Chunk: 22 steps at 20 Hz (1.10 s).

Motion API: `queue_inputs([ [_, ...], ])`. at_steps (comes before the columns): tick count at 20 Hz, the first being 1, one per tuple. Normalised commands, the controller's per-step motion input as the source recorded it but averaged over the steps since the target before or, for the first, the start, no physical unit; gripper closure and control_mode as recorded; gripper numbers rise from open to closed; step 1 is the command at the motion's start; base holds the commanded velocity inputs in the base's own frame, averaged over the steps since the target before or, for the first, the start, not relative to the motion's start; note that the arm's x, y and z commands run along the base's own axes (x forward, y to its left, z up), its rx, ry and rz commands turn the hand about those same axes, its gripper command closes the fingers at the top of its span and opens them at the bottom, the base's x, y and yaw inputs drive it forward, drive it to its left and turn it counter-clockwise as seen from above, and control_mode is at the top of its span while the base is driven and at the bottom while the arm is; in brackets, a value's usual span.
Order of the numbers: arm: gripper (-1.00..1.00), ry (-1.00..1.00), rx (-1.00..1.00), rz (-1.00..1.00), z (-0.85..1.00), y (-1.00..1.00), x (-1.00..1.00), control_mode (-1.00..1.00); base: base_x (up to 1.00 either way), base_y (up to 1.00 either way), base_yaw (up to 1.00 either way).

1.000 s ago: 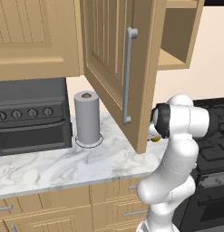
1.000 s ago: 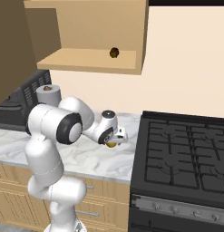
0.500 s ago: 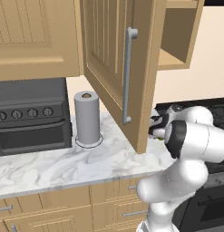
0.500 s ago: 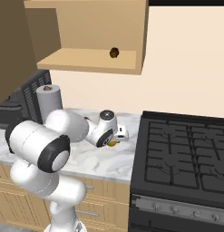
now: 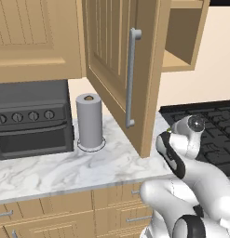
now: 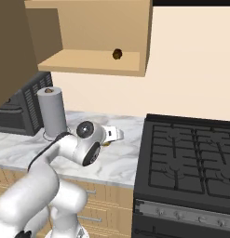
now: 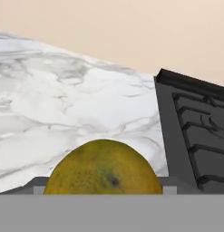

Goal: Pick the orange, sweet potato from the counter and place them in the cabinet. Then close the cabinet.

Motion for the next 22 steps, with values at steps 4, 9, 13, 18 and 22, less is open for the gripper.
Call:
queue_inputs([
  [4, 1.0, -0.04, 0.06, 0.0, 1.0, 0.25, -0.27, -1.0, 0.0, 0.0, 0.0],
  [9, 1.0, 0.08, 0.18, 0.0, 1.0, 0.17, -0.03, -1.0, 0.0, 0.0, 0.0],
  [13, 1.0, 0.13, 0.15, 0.0, 1.0, 0.13, -0.07, -1.0, 0.0, 0.0, 0.0],
  [18, 1.0, 0.05, 0.09, 0.0, 1.0, 0.11, -0.19, -1.0, 0.0, 0.0, 0.0],
  [22, 1.0, -0.02, 0.03, 0.0, 1.0, 0.23, -0.21, -1.0, 0.0, 0.0, 0.0],
])
